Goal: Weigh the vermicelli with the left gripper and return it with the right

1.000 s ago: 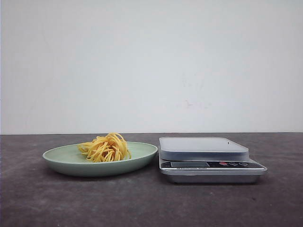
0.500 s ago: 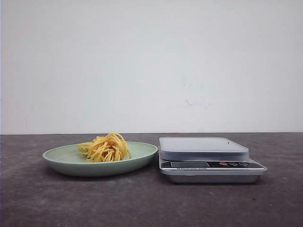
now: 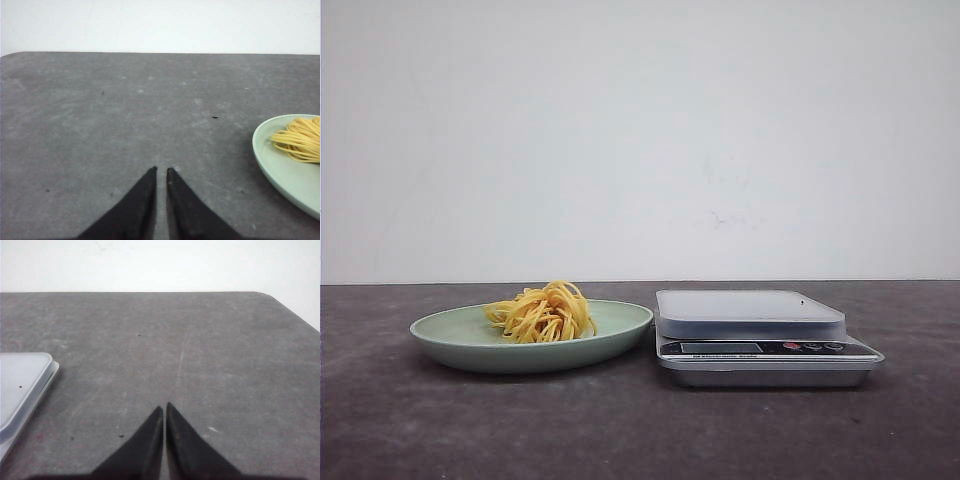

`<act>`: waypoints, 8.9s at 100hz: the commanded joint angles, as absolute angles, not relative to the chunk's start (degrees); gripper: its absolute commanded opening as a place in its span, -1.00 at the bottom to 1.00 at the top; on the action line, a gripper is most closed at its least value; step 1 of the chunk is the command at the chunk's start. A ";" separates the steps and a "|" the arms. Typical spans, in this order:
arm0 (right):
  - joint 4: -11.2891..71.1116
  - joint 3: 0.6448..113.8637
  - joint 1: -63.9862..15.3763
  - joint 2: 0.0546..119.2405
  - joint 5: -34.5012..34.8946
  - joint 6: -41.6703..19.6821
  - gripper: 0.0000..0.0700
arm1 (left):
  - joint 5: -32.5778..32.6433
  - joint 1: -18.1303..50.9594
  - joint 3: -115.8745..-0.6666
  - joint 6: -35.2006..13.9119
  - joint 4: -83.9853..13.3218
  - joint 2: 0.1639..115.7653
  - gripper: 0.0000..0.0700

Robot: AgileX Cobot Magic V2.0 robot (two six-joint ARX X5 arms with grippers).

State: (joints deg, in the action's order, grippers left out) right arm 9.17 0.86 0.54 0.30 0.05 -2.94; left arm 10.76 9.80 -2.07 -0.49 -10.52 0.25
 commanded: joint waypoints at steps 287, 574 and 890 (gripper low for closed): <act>35.46 52.18 -1.08 31.75 25.65 -9.58 0.61 | -7.94 29.23 -67.88 -24.88 -26.70 94.06 0.35; 40.23 52.18 -3.01 31.75 25.28 -8.03 0.61 | -27.55 39.33 -86.54 -32.16 -18.17 114.59 0.24; 26.00 73.12 -28.64 99.20 10.50 -14.20 -0.99 | 14.15 38.26 -62.76 -26.24 -80.25 13.15 0.00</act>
State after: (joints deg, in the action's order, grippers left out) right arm 26.06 70.02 -27.16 98.30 10.39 -14.83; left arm 13.76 37.78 -62.00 -26.17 -80.79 13.21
